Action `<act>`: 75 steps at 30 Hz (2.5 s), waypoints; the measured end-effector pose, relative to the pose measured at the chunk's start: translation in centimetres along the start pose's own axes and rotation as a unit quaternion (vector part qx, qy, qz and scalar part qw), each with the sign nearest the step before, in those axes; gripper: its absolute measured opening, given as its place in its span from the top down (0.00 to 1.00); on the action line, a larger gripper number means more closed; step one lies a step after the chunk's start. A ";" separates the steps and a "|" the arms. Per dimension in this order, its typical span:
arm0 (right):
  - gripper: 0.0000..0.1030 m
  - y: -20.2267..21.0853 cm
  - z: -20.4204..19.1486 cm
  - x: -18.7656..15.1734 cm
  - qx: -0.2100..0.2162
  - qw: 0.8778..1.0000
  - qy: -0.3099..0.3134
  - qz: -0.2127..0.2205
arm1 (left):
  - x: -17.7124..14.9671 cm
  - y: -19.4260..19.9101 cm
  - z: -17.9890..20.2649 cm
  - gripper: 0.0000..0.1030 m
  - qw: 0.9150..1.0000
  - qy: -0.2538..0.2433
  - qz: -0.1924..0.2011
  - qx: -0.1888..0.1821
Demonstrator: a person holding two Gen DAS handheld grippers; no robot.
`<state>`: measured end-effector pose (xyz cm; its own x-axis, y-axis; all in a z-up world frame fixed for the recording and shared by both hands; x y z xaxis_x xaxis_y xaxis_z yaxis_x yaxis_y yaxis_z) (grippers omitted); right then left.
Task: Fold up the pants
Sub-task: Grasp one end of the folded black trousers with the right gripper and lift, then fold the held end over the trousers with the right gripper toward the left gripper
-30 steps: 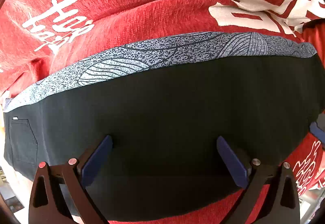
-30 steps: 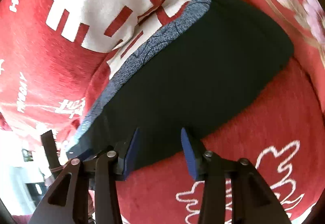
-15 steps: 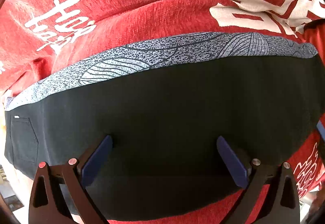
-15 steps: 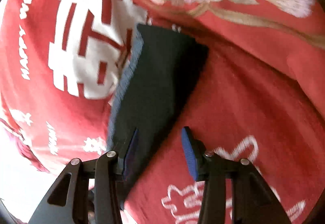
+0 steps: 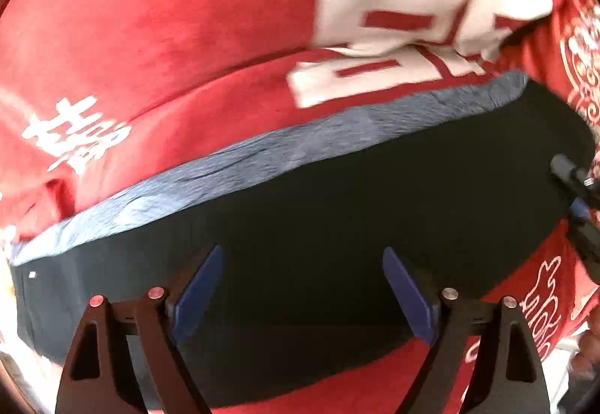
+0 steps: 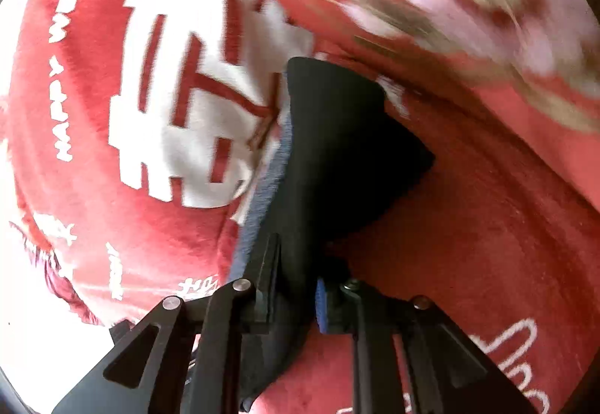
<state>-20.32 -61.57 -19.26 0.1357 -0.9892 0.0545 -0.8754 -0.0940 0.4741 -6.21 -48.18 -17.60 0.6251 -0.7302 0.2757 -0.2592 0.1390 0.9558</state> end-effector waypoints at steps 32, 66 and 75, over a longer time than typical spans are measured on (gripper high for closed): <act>0.79 -11.4 -14.1 -27.9 -0.152 0.852 0.462 -0.196 | -13.6 3.1 -27.8 0.10 0.981 0.175 -0.012 0.082; 0.94 -11.5 -11.3 -24.7 0.004 0.985 0.008 -0.173 | -12.7 0.3 -22.2 0.02 0.991 0.123 -0.042 -0.024; 1.00 -11.7 -8.8 -31.3 -0.058 0.963 0.074 -0.254 | -14.4 2.8 -27.9 0.02 0.985 0.163 -0.034 0.046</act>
<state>-10.24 -28.49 -18.75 0.6050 -0.7912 -0.0891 -0.6222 -0.5396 0.5672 4.60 -18.68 -16.05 0.8430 -0.4796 0.2435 -0.2641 0.0253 0.9642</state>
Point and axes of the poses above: each gripper's, at about its wrist camera, not at the fingertips, and y roughly against the way its jaws point, z to its right, x to its top, the point moved 10 cm from there along -y, roughly the way its jaws point, and after that the axes turned 3 degrees about z, right-handed, at the moved point
